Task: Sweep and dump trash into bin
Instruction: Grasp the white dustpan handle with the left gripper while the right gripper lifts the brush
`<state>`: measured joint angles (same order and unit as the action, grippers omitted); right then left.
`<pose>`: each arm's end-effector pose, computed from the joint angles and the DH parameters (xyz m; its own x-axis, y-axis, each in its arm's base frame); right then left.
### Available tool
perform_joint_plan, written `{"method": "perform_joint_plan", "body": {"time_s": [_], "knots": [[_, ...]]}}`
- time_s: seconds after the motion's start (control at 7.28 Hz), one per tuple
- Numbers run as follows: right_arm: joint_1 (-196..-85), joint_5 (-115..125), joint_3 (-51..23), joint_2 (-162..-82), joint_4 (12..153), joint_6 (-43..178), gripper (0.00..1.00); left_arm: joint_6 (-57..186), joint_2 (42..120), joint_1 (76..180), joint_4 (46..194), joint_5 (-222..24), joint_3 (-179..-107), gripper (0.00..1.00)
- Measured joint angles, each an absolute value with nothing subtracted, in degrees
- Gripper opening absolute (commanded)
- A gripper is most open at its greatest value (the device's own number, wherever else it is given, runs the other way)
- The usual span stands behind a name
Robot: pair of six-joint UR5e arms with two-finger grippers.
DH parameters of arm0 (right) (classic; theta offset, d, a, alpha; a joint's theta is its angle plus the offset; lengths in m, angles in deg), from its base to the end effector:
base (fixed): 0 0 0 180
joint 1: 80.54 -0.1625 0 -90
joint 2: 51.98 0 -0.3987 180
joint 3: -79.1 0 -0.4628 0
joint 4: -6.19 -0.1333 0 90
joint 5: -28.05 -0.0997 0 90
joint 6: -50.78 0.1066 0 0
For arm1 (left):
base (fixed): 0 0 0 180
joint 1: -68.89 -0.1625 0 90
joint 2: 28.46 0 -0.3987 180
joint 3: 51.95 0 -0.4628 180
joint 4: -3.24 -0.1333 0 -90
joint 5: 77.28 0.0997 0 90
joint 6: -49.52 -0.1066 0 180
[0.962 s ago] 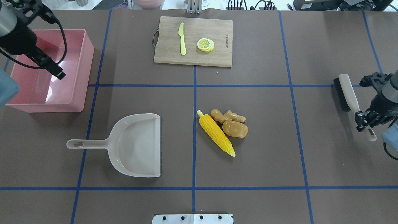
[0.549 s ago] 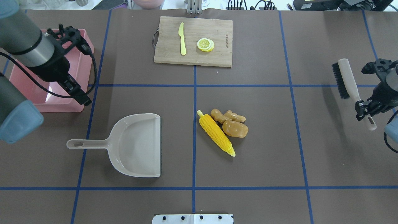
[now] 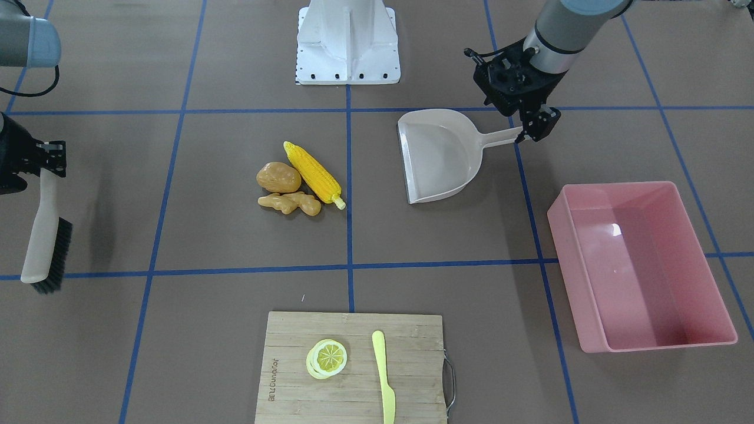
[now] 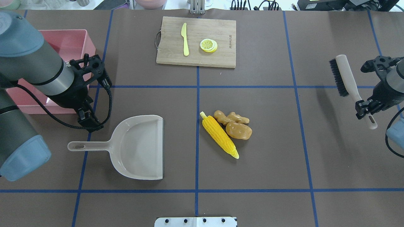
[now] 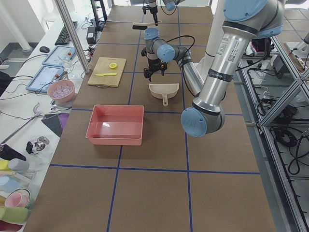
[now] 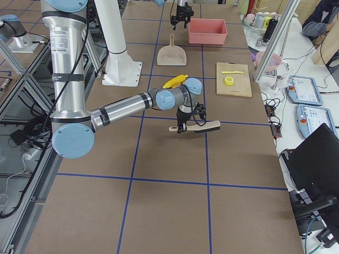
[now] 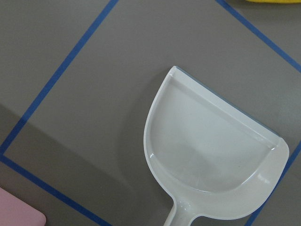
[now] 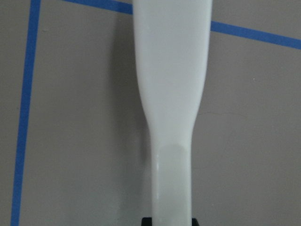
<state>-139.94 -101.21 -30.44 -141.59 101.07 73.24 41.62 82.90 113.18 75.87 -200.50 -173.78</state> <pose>-0.2261 -0.5117 0.4573 0.7264 -0.1774 0.6640 0.2316 0.9728 0.0065 0.3454 -0.4415 0.1772 0.2715 0.8927 -0.3596 -0.6237 0.4478 0.6407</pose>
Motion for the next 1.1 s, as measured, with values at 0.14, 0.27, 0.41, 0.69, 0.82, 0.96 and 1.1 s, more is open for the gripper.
{"method": "perform_joint_plan", "body": {"time_s": [0.14, 0.27, 0.41, 0.69, 0.82, 0.96, 1.1], "knots": [[-140.8, -103.3, -31.7, -142.4, 101.5, 72.9, 0.0, 38.4, 81.6, 112.4, 75.6, -198.4, -175.1, 0.99], [-141.9, -106.2, -32.7, -142.7, 101.9, 73.0, 0.0, 36.8, 79.9, 110.9, 75.6, -195.8, -176.6, 0.98], [-142.7, -109.3, -33.5, -142.6, 101.9, 73.5, 0.0, 35.8, 78.3, 108.9, 75.7, -193.5, -178.0, 0.97], [-142.9, -110.6, -34.2, -141.1, 100.0, 73.9, 0.0, 31.9, 77.5, 106.0, 76.1, -189.9, -178.7, 0.98], [-142.9, -112.6, -34.2, -140.7, 99.2, 75.0, 0.0, 30.8, 77.6, 104.9, 76.6, -187.2, -177.9, 0.98], [-142.8, -116.1, -34.3, -139.8, 98.8, 78.1, 0.0, 30.3, 77.6, 103.8, 78.3, -185.0, -176.2, 0.98], [-142.6, -119.9, -34.9, -138.2, 98.6, 82.8, 0.0, 30.1, 76.7, 103.0, 82.7, -183.9, -173.2, 0.98]]}}
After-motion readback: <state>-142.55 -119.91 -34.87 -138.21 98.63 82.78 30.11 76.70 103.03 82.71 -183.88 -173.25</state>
